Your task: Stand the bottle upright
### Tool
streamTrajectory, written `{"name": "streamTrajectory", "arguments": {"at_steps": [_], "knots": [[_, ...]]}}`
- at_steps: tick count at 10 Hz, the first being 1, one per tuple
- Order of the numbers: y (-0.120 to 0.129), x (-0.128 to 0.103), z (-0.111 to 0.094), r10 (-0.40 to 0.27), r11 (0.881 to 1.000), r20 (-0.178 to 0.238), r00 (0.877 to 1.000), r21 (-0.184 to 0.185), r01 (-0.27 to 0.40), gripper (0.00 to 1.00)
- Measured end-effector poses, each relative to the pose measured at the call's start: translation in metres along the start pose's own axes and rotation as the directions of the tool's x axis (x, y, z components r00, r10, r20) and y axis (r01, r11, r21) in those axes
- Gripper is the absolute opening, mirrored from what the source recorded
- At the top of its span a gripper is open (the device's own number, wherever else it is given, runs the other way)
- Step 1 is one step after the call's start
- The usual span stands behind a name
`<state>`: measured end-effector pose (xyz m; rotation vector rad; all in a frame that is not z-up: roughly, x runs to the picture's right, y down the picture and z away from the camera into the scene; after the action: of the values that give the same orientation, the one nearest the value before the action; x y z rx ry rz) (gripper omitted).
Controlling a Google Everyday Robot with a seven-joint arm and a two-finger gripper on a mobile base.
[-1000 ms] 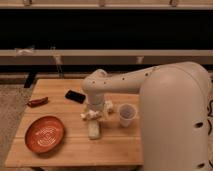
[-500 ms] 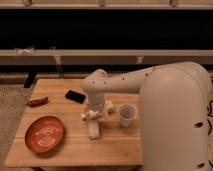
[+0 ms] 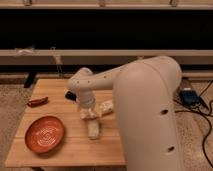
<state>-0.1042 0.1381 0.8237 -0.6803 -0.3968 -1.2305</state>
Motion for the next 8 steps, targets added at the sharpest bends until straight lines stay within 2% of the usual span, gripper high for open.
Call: {"name": "streamTrajectory", "arguments": {"at_steps": [2, 4, 5, 6, 8], "knots": [[-0.007, 0.004, 0.002, 0.029, 0.999, -0.01, 1.0, -0.035, -0.029, 0.8], [-0.014, 0.005, 0.009, 0.088, 0.995, 0.017, 0.996, -0.049, -0.087, 0.8], [-0.012, 0.008, 0.012, 0.136, 0.99, 0.035, 0.99, -0.051, -0.134, 0.8], [-0.011, 0.01, 0.015, 0.185, 0.982, 0.06, 0.981, -0.047, -0.183, 0.8], [-0.005, 0.012, 0.021, 0.301, 0.954, 0.106, 0.948, -0.044, -0.297, 0.8]]}}
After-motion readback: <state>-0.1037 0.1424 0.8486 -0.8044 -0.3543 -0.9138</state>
